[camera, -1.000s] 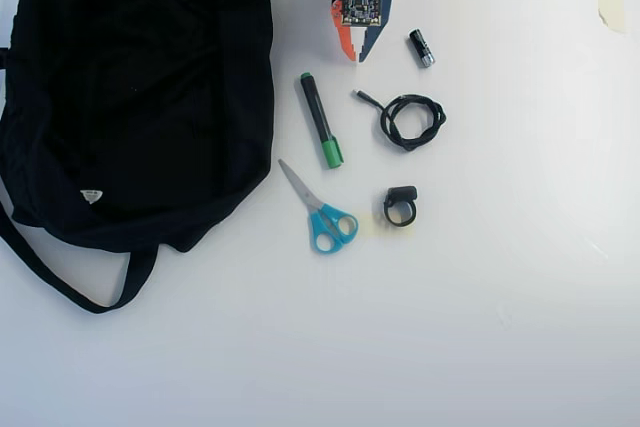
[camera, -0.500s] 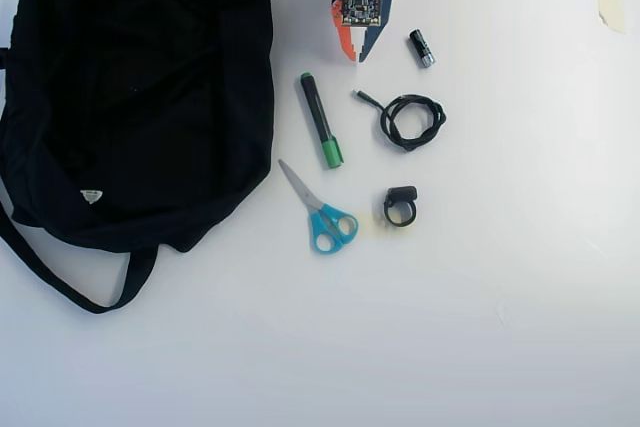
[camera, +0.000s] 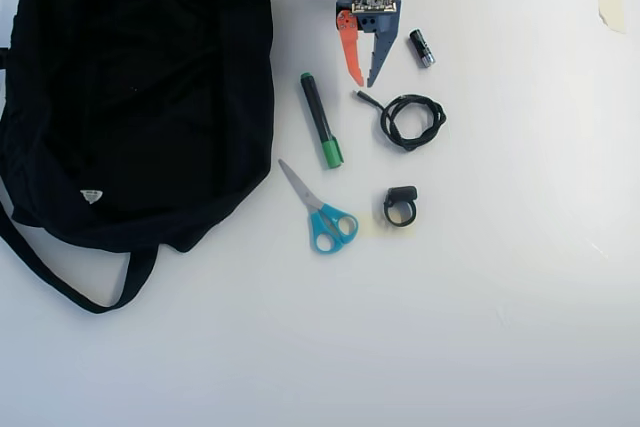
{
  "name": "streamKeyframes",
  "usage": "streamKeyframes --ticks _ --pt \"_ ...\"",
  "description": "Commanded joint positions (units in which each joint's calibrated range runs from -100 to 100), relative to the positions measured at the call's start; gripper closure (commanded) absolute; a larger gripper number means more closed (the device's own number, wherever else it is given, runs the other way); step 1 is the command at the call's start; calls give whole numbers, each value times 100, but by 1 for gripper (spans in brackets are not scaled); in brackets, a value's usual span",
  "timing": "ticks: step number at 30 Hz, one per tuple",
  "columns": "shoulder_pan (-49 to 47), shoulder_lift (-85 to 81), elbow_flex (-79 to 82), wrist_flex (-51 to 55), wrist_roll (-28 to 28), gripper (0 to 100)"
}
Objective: Put the bike light into the black bag
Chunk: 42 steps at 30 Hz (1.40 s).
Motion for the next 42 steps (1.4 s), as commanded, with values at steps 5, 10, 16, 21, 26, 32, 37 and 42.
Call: streamKeyframes --ticks 5,10,16,21,26,32,37,42 --pt "-145 2024 -1325 -2930 -23 98" --pt "-145 3617 -2691 -3990 -18 98" --pt "-115 5443 -5144 -4033 -7 98" --pt "-70 6680 -7273 -3051 30 98" --pt "-63 7493 -9016 -1974 40 98" --pt "124 7858 -9456 -1802 35 98" --pt "109 7875 -9447 -1802 35 98" --pt "94 7817 -9438 -1785 40 98"
